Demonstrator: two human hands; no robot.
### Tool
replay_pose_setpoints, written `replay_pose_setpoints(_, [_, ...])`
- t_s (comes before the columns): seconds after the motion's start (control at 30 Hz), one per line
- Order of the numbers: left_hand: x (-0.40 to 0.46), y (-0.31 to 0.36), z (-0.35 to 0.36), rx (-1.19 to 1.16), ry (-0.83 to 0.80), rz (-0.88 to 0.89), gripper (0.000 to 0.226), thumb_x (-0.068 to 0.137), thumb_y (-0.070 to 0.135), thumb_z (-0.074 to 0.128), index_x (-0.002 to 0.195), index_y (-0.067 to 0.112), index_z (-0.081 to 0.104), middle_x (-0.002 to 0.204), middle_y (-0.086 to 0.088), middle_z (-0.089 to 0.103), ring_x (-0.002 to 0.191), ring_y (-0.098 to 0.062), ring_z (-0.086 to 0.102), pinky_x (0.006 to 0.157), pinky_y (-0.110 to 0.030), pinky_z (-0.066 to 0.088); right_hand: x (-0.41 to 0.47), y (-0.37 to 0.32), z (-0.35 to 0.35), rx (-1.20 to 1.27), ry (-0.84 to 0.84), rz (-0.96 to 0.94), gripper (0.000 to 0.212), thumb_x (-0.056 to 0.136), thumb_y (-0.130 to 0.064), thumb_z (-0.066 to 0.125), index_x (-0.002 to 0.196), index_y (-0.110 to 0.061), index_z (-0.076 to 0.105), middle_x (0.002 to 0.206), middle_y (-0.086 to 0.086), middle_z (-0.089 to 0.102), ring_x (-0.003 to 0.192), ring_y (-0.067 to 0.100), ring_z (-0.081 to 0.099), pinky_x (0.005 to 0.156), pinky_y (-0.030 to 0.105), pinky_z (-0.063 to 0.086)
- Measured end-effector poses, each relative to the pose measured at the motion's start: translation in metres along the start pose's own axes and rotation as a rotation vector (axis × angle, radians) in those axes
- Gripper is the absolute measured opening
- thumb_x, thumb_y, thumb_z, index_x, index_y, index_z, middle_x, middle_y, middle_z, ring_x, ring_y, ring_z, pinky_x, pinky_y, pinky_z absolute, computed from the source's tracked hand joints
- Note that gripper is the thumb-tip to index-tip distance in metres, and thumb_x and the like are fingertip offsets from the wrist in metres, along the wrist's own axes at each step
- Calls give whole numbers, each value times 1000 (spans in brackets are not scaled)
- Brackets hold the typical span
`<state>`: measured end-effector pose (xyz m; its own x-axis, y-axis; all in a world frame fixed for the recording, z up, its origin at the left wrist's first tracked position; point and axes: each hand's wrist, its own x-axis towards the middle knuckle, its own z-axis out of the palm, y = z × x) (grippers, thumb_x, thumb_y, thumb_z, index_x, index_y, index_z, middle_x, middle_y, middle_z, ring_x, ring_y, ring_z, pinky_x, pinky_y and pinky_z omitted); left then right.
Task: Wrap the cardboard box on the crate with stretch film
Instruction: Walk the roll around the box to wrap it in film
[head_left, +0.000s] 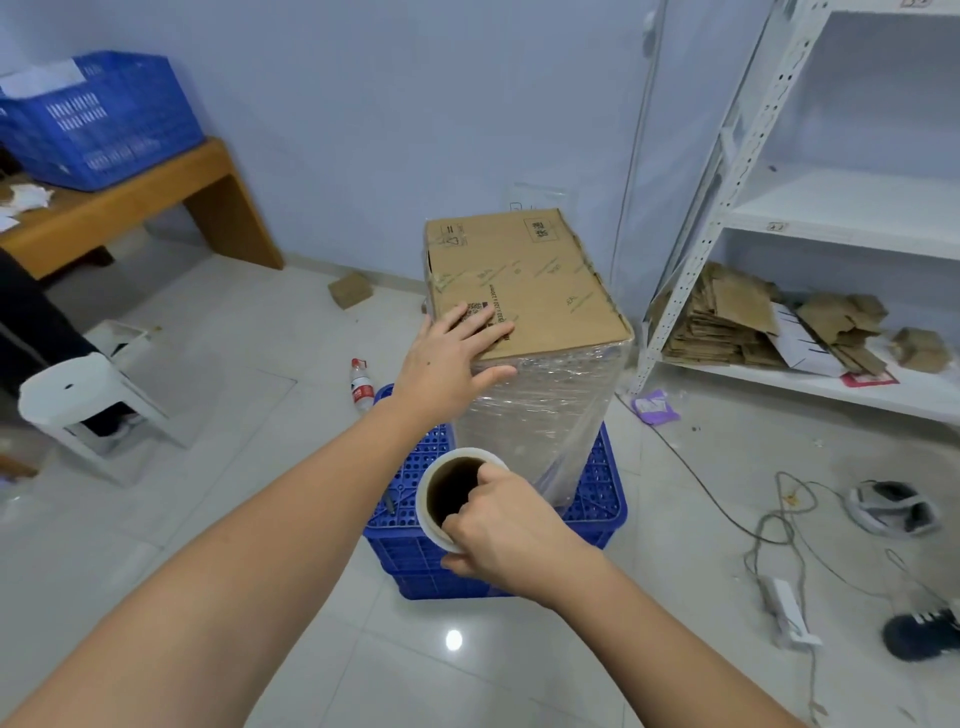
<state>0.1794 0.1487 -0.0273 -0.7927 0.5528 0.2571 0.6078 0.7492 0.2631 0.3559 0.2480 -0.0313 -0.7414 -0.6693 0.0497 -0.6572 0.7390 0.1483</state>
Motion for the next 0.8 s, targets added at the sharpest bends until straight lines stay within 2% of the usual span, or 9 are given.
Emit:
replay_pose_setpoints(0.17, [0, 2, -3, 4, -32, 6, 67, 94, 76, 42, 154, 48, 36, 167, 13, 27, 156, -22, 16, 124, -64, 8, 7, 1, -1, 14, 9, 59, 44, 78, -48, 70, 57, -22, 41, 49, -5, 55, 47, 18, 40, 69, 32, 38])
replay_pose_setpoints(0.3, [2, -6, -9, 103, -72, 135, 74, 96, 77, 30, 160, 41, 26, 170, 1, 22, 157, -32, 13, 126, -60, -2, 10, -3, -3, 38, -30, 175, 37, 76, -49, 70, 58, -22, 52, 52, -6, 57, 50, 17, 49, 70, 32, 41])
replay_pose_setpoints(0.37, [5, -15, -15, 215, -112, 245, 81, 96, 80, 21, 163, 35, 16, 171, -7, 16, 157, -36, 12, 126, -57, -5, 12, -5, -6, 38, -47, 260, 37, 72, -51, 73, 58, -24, 51, 53, -7, 55, 49, 15, 46, 68, 30, 41])
replay_pose_setpoints(0.47, [13, -31, -23, 227, -188, 383, 87, 95, 80, 26, 165, 30, 10, 172, -10, 10, 157, -37, 9, 128, -52, -2, 23, -13, -10, 64, -61, 437, 43, 64, -48, 79, 59, -27, 42, 52, -7, 52, 49, 15, 37, 65, 29, 42])
replay_pose_setpoints(0.57, [23, -45, -30, 240, -233, 530, 93, 92, 80, 36, 164, 30, 7, 172, -10, 10, 157, -36, 10, 129, -48, 3, 35, -30, -17, 96, -55, 643, 35, 63, -41, 79, 67, -26, 48, 59, -6, 59, 54, 18, 53, 66, 31, 49])
replay_pose_setpoints(0.6, [26, -49, -32, 247, -233, 579, 96, 90, 81, 40, 164, 29, 7, 172, -9, 12, 157, -36, 12, 129, -48, 7, 40, -38, -19, 81, -38, 725, 31, 67, -37, 77, 73, -25, 48, 64, -4, 62, 58, 20, 56, 67, 33, 48])
replay_pose_setpoints(0.67, [34, -57, -37, 259, -234, 657, 101, 86, 82, 48, 164, 31, 9, 171, -8, 17, 155, -35, 19, 127, -47, 17, 51, -55, -17, 32, -88, 887, 26, 73, -31, 72, 83, -22, 50, 66, -3, 63, 58, 23, 56, 61, 32, 36])
replay_pose_setpoints(0.73, [41, -65, -38, 255, -218, 702, 107, 81, 84, 55, 164, 35, 9, 169, -7, 22, 151, -34, 26, 124, -49, 24, 63, -69, -6, 4, -208, 999, 34, 61, -30, 80, 82, -20, 55, 54, -3, 58, 47, 20, 52, 56, 28, 22])
replay_pose_setpoints(0.8, [44, -70, -34, 236, -188, 721, 109, 78, 83, 60, 163, 37, 11, 168, -6, 24, 149, -33, 28, 123, -51, 25, 74, -78, 12, 22, -303, 992, 42, 48, -24, 86, 80, -18, 60, 50, -2, 57, 44, 20, 52, 54, 25, 29])
